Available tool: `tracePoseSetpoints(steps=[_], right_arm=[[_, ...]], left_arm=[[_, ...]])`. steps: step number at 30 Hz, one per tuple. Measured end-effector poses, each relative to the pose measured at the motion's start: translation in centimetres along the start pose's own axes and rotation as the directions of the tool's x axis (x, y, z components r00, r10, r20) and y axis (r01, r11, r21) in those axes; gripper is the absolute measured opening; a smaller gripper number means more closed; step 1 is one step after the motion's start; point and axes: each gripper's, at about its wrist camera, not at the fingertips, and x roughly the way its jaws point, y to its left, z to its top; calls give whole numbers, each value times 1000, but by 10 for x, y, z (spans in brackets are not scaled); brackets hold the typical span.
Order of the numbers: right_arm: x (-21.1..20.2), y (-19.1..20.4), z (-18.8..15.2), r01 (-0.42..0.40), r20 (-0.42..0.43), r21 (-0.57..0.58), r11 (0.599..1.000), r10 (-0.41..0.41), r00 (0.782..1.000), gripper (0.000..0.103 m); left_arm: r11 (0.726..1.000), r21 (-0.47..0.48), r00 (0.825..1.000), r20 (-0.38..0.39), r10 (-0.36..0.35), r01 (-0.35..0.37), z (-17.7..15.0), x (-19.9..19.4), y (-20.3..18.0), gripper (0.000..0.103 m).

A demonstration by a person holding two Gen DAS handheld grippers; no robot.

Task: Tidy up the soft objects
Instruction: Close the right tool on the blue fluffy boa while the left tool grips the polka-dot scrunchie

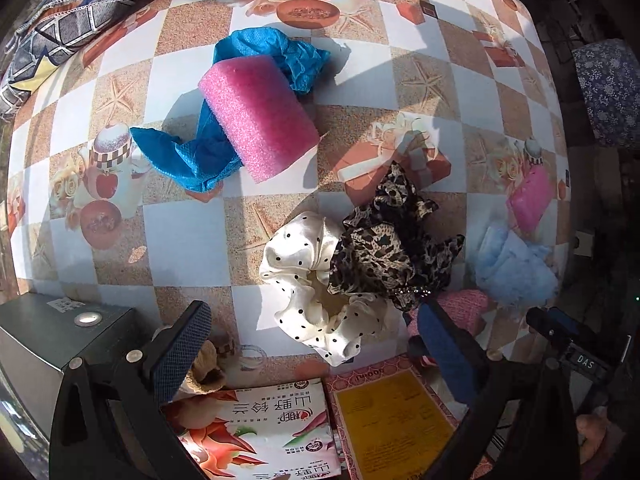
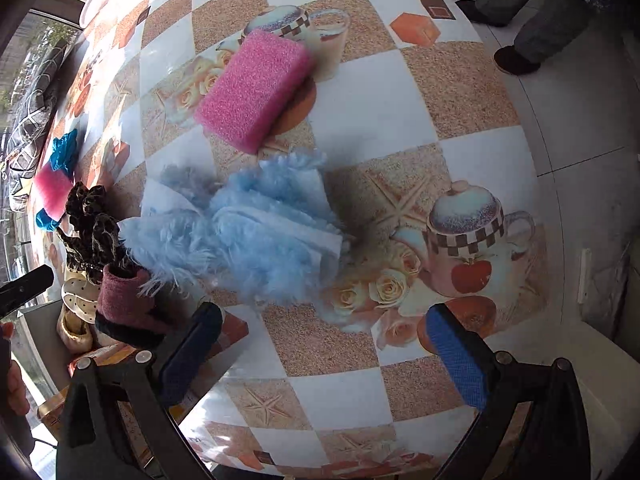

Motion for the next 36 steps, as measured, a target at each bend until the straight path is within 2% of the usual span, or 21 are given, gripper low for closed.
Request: tracePoseSetpoints(steps=[3, 6, 10, 12, 13, 17, 19, 21, 25, 28, 30, 32, 34, 35, 36], right_arm=[[-15, 11, 8, -16, 70, -69, 998, 21, 997, 103], [-13, 41, 23, 38, 98, -197, 980, -19, 995, 103], [20, 72, 37, 85, 50, -301, 950, -73, 996, 103], [35, 77, 41, 120, 28, -321, 939, -118, 993, 103], [41, 76, 42, 118, 13, -313, 942, -120, 993, 103], [42, 72, 41, 121, 45, -314, 942, -112, 993, 103], [43, 76, 40, 133, 48, -340, 931, -124, 991, 103], [47, 81, 36, 135, 43, -369, 920, -129, 991, 103], [41, 78, 29, 135, 59, -395, 909, -122, 991, 101], [34, 82, 19, 129, 94, -414, 901, -98, 991, 80], [32, 97, 9, 117, 111, -442, 889, -75, 991, 50], [30, 103, 4, 123, 111, -447, 886, -82, 990, 46], [28, 109, 0, 121, 109, -418, 900, -82, 991, 42], [26, 106, -2, 95, 98, -398, 912, -61, 993, 42], [23, 102, -6, 64, 89, -378, 924, -32, 996, 42]], left_arm=[[999, 48, 1000, 15, 20, -21, -1, -6, -9, 103], [997, 73, 999, 24, 34, -36, 1, -9, -19, 103], [998, 54, 1000, 11, 26, -26, 2, -3, -19, 103], [999, 41, 999, -19, 27, -26, 0, 6, -15, 103], [999, 39, 999, -27, 35, -34, -1, 11, -13, 103], [998, 43, 997, -60, 49, -46, -4, 26, -5, 103], [995, 81, 995, -75, 60, -54, -5, 31, -4, 103], [984, 155, 992, -77, 99, -87, -9, 37, -9, 103], [939, 291, 977, -48, 206, -184, -15, 48, -23, 103], [930, 327, 980, -37, 193, -171, -12, 54, -33, 99], [936, 317, 984, -45, 175, -152, -8, 60, -37, 94], [944, 300, 985, -53, 163, -140, -7, 66, -39, 89], [949, 290, 985, -80, 151, -121, -6, 74, -39, 74], [945, 301, 986, -61, 156, -131, -6, 73, -40, 72], [940, 316, 987, -54, 154, -129, -7, 72, -43, 64]])
